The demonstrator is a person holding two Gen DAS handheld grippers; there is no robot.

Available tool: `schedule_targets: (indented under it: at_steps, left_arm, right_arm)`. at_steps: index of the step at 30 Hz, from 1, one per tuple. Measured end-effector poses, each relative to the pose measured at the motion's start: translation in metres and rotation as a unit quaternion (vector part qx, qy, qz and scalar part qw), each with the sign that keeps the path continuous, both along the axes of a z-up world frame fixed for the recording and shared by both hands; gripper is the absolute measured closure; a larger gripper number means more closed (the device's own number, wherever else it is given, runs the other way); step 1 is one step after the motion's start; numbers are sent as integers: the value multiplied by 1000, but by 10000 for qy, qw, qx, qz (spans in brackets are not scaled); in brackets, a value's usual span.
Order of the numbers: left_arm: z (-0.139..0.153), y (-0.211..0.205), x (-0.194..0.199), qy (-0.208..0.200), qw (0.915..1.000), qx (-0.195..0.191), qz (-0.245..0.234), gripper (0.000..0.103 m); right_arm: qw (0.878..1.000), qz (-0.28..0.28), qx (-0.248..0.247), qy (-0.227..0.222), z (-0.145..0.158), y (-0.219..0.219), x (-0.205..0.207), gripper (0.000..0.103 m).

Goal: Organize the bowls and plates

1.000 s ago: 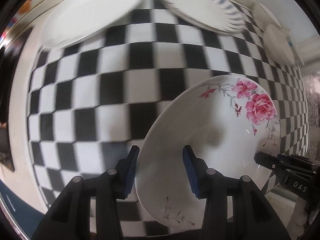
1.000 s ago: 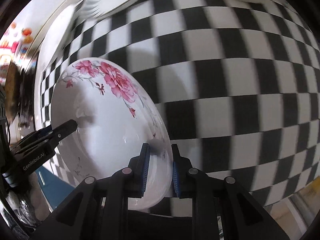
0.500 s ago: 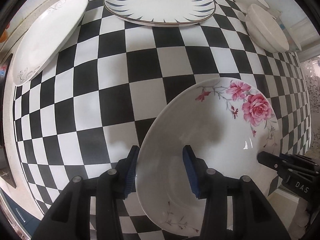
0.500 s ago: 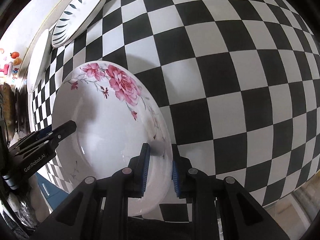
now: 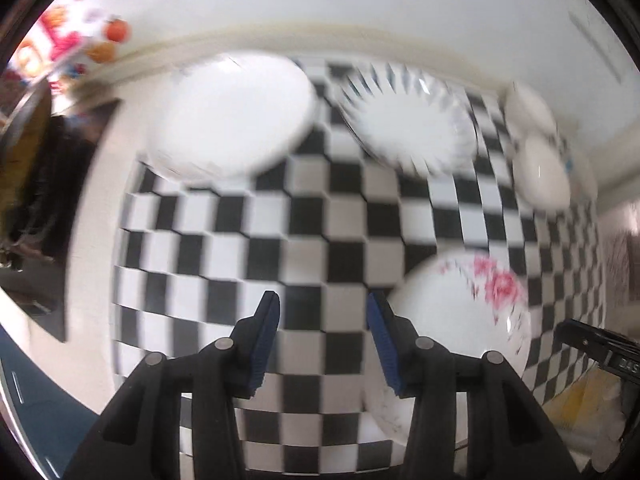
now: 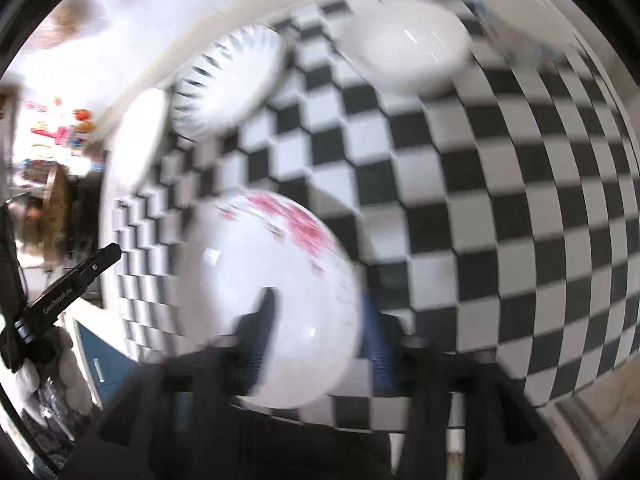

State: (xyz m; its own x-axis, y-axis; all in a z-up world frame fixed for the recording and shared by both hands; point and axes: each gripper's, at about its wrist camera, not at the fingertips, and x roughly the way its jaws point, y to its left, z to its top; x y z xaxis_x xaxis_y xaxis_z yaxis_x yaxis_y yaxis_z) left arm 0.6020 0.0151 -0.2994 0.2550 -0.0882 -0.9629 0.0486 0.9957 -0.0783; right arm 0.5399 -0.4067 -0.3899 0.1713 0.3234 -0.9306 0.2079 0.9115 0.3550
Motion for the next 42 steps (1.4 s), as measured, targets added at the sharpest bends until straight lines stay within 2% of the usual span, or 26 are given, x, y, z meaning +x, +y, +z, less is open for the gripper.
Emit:
schedule_targets:
  at_steps: [1, 2, 4, 5, 9, 15, 22, 27, 34, 36, 38, 42]
  left_arm:
    - [11, 17, 6, -109, 9999, 26, 101, 60]
    - [12, 17, 2, -186, 9997, 68, 154, 57]
    - [23, 40, 12, -421, 9983, 234, 317, 53]
    - [21, 44, 15, -476, 9978, 287, 353, 52]
    - [13, 72, 47, -569, 9956, 495, 555, 52]
    - [-3, 110, 89, -464, 9956, 475, 664, 52]
    - [-33, 140, 133, -228, 9961, 461, 715, 52]
    - [-64, 156, 159, 124, 9963, 214, 828, 52]
    - [-100, 165, 177, 551, 9942, -91, 920, 52]
    - [-107, 166, 179, 645, 9933, -176, 938, 52]
    - [-113, 166, 179, 701, 9926, -249, 960, 52]
    - [-120, 164, 180, 765, 9920, -347, 942, 52]
  right_arm:
    - [9997, 54, 140, -175, 12, 5, 6, 33]
    - [9985, 152, 306, -417, 24, 14, 15, 30]
    - [9951, 377, 450, -801, 42, 37, 36, 27]
    - [9941, 457, 418, -886, 46, 49, 46, 23]
    - [9894, 886, 266, -1115, 55, 105, 96, 23]
    - [9897, 1137, 67, -871, 37, 181, 177, 23]
    - [9874, 1433, -355, -573, -11, 215, 255, 23]
    - [9792, 1810, -612, -678, -32, 235, 291, 24]
    - [9766, 2021, -591, -443, -58, 248, 335, 25]
    - [9768, 2037, -557, -371, -64, 250, 341, 27]
    - [9761, 2110, -454, -252, -73, 254, 347, 37]
    - [9741, 2232, -350, 2, -91, 263, 356, 45]
